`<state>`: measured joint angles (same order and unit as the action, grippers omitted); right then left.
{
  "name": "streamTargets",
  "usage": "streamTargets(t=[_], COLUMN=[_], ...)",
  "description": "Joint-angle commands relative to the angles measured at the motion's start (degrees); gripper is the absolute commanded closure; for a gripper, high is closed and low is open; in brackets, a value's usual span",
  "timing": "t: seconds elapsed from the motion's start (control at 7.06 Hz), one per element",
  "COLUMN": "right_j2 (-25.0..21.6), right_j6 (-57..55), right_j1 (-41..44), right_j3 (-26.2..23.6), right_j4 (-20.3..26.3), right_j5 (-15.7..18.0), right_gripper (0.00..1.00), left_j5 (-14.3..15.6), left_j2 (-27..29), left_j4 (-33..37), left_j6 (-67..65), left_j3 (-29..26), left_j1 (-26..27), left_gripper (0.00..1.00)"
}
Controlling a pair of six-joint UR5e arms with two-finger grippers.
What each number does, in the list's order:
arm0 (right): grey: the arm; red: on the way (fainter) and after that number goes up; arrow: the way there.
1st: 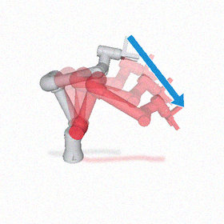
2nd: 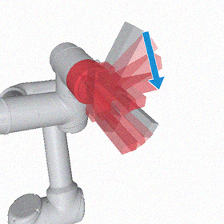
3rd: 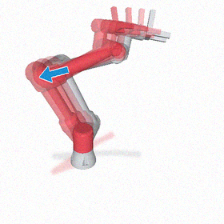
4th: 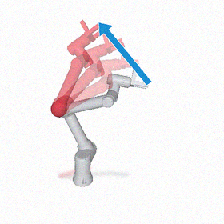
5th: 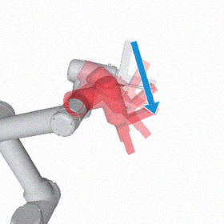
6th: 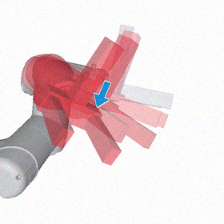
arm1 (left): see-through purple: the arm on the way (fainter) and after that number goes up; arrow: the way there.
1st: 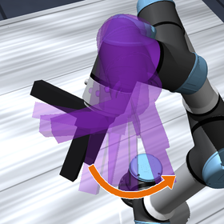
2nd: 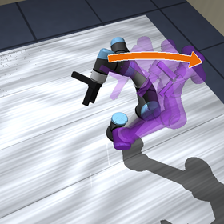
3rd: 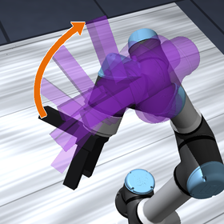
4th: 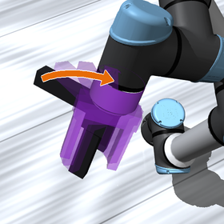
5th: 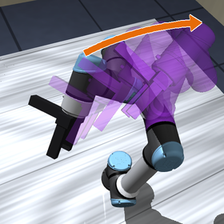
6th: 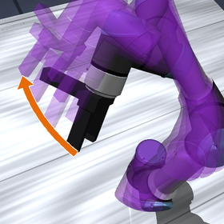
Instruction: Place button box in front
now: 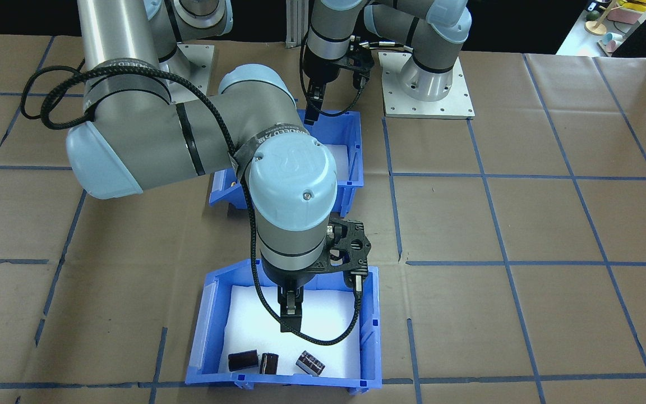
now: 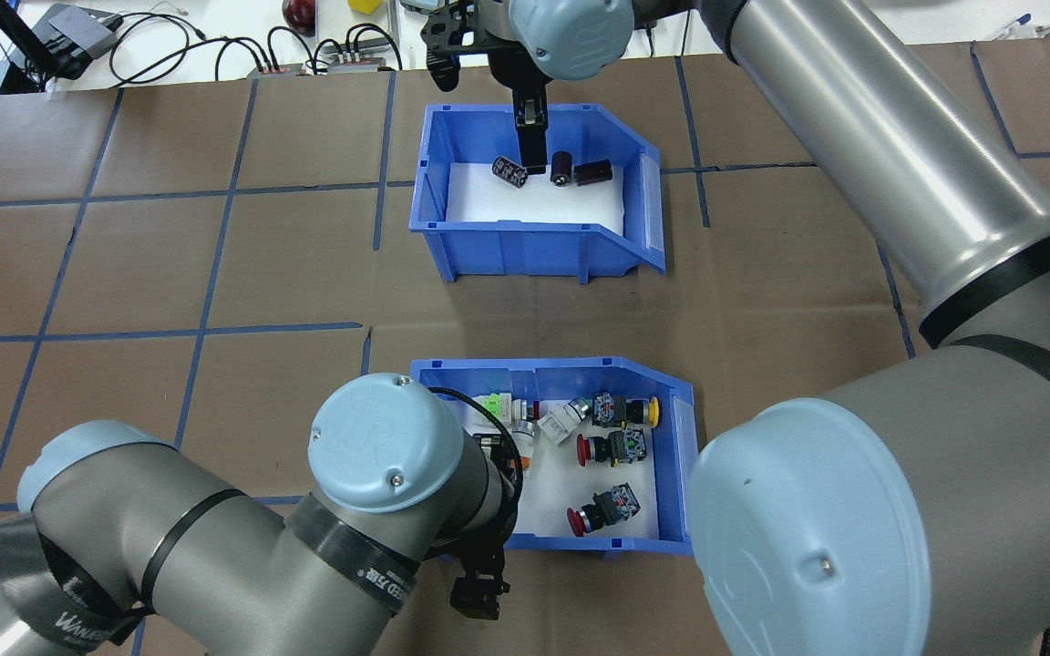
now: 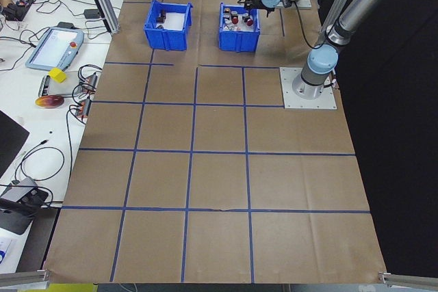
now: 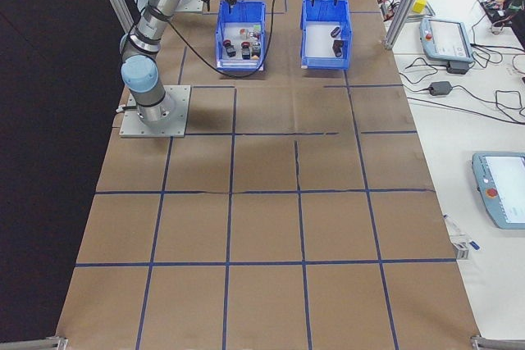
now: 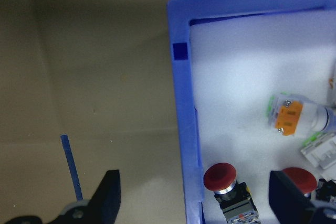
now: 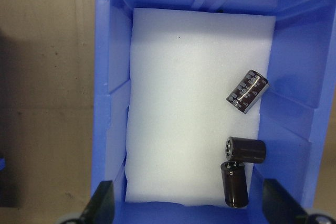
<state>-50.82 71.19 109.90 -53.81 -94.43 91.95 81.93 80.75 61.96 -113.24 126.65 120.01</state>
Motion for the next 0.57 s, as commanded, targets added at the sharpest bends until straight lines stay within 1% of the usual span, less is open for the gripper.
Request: streamTargets(t=[0.0, 0.14, 0.42], right_j2=[0.6, 1.3, 2.8], right_j6=[-4.4, -7.2, -8.4], right_j1=[1.0, 2.7, 4.8], right_j3=[-0.4, -0.6, -0.8], right_j4=[-0.2, -0.1, 0.1], right_j5=[-0.4, -0.9, -0.7], right_gripper=[0.00, 0.00, 0.00], left_j5=[-0.1, 0.0, 0.2], left_j2=[1.6, 1.8, 2.6], left_j4=[-1.0, -0.9, -2.1], left_j6=[-0.6, -0.5, -0.3], left_j3=[0.8, 1.6, 2.2], left_j1=[0.7, 0.7, 0.7], left_gripper=[0.01, 0.01, 0.01])
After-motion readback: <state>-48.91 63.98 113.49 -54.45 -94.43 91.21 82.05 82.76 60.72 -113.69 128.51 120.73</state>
